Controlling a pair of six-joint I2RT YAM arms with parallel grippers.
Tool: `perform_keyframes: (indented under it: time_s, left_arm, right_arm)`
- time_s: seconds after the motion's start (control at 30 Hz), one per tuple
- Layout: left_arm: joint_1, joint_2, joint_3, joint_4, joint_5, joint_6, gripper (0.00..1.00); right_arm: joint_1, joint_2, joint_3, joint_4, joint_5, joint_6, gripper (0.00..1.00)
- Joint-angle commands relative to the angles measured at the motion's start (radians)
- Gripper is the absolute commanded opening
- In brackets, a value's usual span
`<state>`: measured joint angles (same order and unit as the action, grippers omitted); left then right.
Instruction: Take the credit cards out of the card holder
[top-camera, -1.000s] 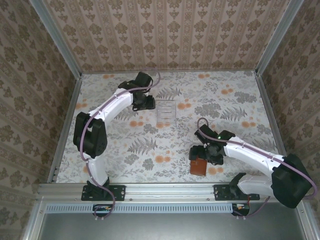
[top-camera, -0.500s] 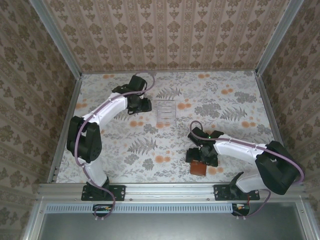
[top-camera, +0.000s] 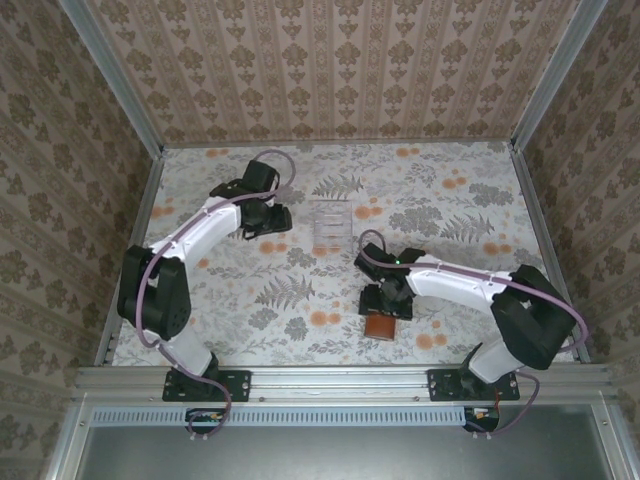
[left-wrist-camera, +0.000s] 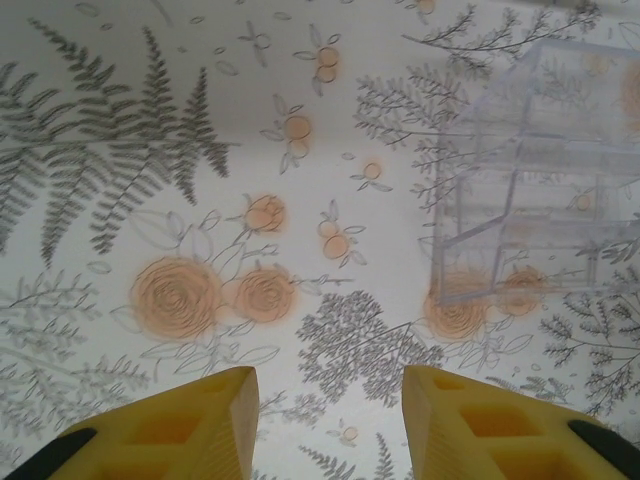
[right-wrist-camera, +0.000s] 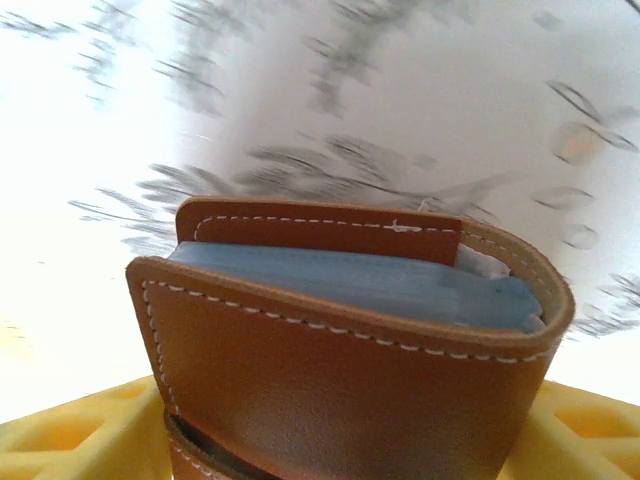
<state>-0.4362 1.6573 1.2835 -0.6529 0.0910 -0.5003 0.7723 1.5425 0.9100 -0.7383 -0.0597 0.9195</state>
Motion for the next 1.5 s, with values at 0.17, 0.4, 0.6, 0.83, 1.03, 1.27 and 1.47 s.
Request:
perform_keyframes:
  time_s: [0.17, 0.4, 0.6, 0.83, 1.03, 1.27, 1.47]
  left_arm:
    - [0.046, -0.132, -0.172, 0.063, 0.065, 0.018, 0.44]
    - [0.059, -0.203, -0.268, 0.068, 0.094, 0.025, 0.44]
    - [0.056, -0.246, -0.312, 0.055, 0.11, 0.026, 0.44]
    - [0.026, -0.252, -0.304, 0.033, 0.106, 0.008, 0.44]
    - [-0.063, -0.203, -0.241, 0.018, 0.1, -0.03, 0.44]
    - [-0.166, -0.108, -0.155, -0.015, 0.08, -0.105, 0.41]
    - [-0.287, 0.003, -0.044, -0.085, 0.024, -0.183, 0.4]
  right_arm:
    - [0.032, 0.215, 0.285, -0.041, 0.027, -0.024, 0.74]
    - [0.035, 0.376, 0.469, -0.051, 0.039, -0.06, 0.74]
    - [0.036, 0.485, 0.565, -0.055, 0.028, -0.098, 0.76]
    - [0.03, 0.452, 0.563, -0.028, 0.025, -0.111, 0.84]
    - [-0.017, 0.319, 0.432, 0.058, -0.043, -0.096, 0.87]
    - [-0.144, 0.165, 0.18, 0.27, -0.216, -0.059, 0.8]
    - [-0.242, 0.107, 0.088, 0.317, -0.297, -0.102, 0.72]
